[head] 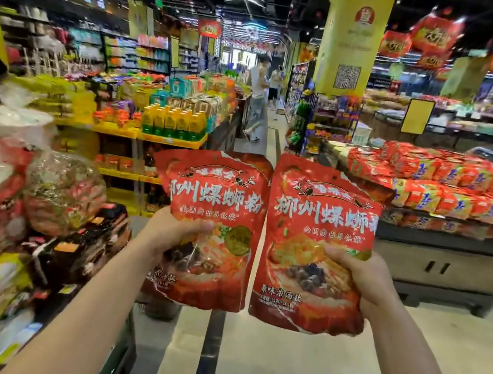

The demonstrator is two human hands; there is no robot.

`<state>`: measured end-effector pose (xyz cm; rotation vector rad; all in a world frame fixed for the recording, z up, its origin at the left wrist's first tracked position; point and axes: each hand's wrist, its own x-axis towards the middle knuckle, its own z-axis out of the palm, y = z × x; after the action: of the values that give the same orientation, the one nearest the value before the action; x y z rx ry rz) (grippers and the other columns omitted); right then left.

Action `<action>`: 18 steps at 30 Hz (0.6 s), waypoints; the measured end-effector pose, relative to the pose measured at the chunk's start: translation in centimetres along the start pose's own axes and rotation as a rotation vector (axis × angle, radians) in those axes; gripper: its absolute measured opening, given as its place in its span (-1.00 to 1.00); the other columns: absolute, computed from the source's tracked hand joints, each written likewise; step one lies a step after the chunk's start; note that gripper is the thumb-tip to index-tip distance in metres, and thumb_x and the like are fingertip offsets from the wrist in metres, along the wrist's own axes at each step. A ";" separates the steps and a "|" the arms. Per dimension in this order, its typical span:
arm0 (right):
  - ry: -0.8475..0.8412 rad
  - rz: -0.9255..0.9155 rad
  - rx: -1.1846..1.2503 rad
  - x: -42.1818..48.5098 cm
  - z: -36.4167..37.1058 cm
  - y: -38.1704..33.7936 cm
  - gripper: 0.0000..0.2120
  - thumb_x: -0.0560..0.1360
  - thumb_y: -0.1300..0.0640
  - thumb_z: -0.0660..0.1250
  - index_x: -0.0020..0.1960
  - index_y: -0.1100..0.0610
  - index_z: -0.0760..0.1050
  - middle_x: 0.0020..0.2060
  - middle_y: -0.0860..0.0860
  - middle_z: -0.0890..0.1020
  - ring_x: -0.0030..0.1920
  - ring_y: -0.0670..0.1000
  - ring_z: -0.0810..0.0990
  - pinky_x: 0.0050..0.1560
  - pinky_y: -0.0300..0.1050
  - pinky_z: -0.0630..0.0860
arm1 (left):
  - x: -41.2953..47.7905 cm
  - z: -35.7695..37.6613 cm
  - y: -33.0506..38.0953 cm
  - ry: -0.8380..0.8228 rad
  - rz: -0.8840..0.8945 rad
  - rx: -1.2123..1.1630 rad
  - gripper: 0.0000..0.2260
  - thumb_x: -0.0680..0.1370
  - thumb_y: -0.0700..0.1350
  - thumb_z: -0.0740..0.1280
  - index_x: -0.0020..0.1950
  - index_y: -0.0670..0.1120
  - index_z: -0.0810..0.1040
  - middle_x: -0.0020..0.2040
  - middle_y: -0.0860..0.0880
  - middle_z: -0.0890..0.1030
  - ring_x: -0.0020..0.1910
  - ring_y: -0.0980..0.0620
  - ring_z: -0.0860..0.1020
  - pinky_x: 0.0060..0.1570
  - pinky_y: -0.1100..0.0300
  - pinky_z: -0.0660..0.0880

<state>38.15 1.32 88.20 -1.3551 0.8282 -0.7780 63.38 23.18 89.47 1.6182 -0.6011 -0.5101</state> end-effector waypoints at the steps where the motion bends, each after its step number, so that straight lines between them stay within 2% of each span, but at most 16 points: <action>1: -0.006 -0.004 -0.003 2.5 0.0 0.3 -0.56 0.29 0.11 0.62 0.09 0.15 0.56 -0.10 0.08 0.74 -0.11 0.17 0.73 0.06 0.22 0.62 | 2.1 0.8 -0.2 0.012 0.001 0.000 -0.47 0.27 -0.01 0.65 0.19 0.01 0.59 0.07 0.06 0.69 0.05 0.06 0.63 0.05 0.15 0.49; 4: -0.019 -0.028 -0.003 10.7 0.0 0.7 -0.61 0.31 0.11 0.60 0.07 0.13 0.56 -0.08 0.09 0.73 -0.10 0.16 0.72 0.02 0.15 0.63 | 8.6 3.1 -0.6 0.059 0.003 -0.023 -0.58 0.31 -0.07 0.64 0.11 0.01 0.61 0.03 0.07 0.69 0.01 0.09 0.64 -0.05 0.21 0.51; 7: -0.052 -0.043 0.004 18.7 0.4 0.4 -0.62 0.31 0.10 0.60 0.06 0.10 0.56 -0.06 0.07 0.72 -0.09 0.15 0.71 0.01 0.12 0.62 | 14.8 5.2 -0.7 0.103 -0.028 -0.033 -0.49 0.24 -0.04 0.66 0.14 -0.03 0.63 0.03 0.03 0.72 0.02 0.02 0.67 0.08 0.09 0.56; 9: -0.090 -0.028 0.028 23.5 0.9 0.1 -0.61 0.31 0.11 0.60 0.07 0.08 0.56 -0.07 0.07 0.73 -0.10 0.16 0.72 0.00 0.14 0.63 | 18.5 6.2 -0.3 0.124 -0.067 -0.042 -0.45 0.22 -0.03 0.65 0.16 -0.04 0.61 0.03 0.02 0.72 0.00 0.02 0.68 -0.01 0.14 0.55; 11: -0.151 -0.001 0.039 27.8 1.4 -0.1 -0.53 0.24 0.09 0.64 0.09 0.11 0.57 -0.07 0.08 0.74 -0.11 0.17 0.73 -0.01 0.15 0.64 | 22.0 6.9 -0.2 0.149 -0.075 -0.058 -0.49 0.25 -0.07 0.64 0.16 -0.05 0.60 0.01 0.01 0.72 -0.04 0.03 0.69 -0.09 0.18 0.54; 14: -0.225 0.031 0.027 33.8 3.1 -0.1 -0.28 0.02 0.03 0.72 0.13 0.14 0.59 -0.05 0.13 0.73 -0.08 0.22 0.72 0.03 0.21 0.62 | 26.9 7.0 -0.8 0.193 -0.091 -0.061 -0.57 0.32 -0.15 0.62 0.16 -0.09 0.61 -0.02 0.00 0.73 -0.09 0.05 0.70 -0.13 0.20 0.55; 16: -0.251 0.046 0.016 37.5 4.7 0.1 -0.30 -0.01 0.05 0.71 0.08 0.15 0.60 -0.09 0.12 0.74 -0.13 0.19 0.73 -0.01 0.16 0.63 | 30.3 6.7 -1.6 0.215 -0.110 -0.072 -0.58 0.32 -0.15 0.61 0.14 -0.09 0.62 -0.02 0.00 0.73 -0.09 0.04 0.70 -0.10 0.17 0.56; 18: -0.276 0.073 0.013 40.9 7.0 0.4 -0.39 0.07 0.10 0.67 0.08 0.16 0.59 -0.10 0.12 0.74 -0.15 0.19 0.73 -0.05 0.12 0.63 | 33.7 6.1 -2.4 0.236 -0.124 -0.082 -0.58 0.31 -0.13 0.61 0.13 -0.08 0.62 -0.01 0.00 0.73 -0.07 0.02 0.70 -0.03 0.13 0.57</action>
<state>64.90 -30.34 85.76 -1.3758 0.6490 -0.5238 85.47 -2.99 86.71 1.6157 -0.3018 -0.4208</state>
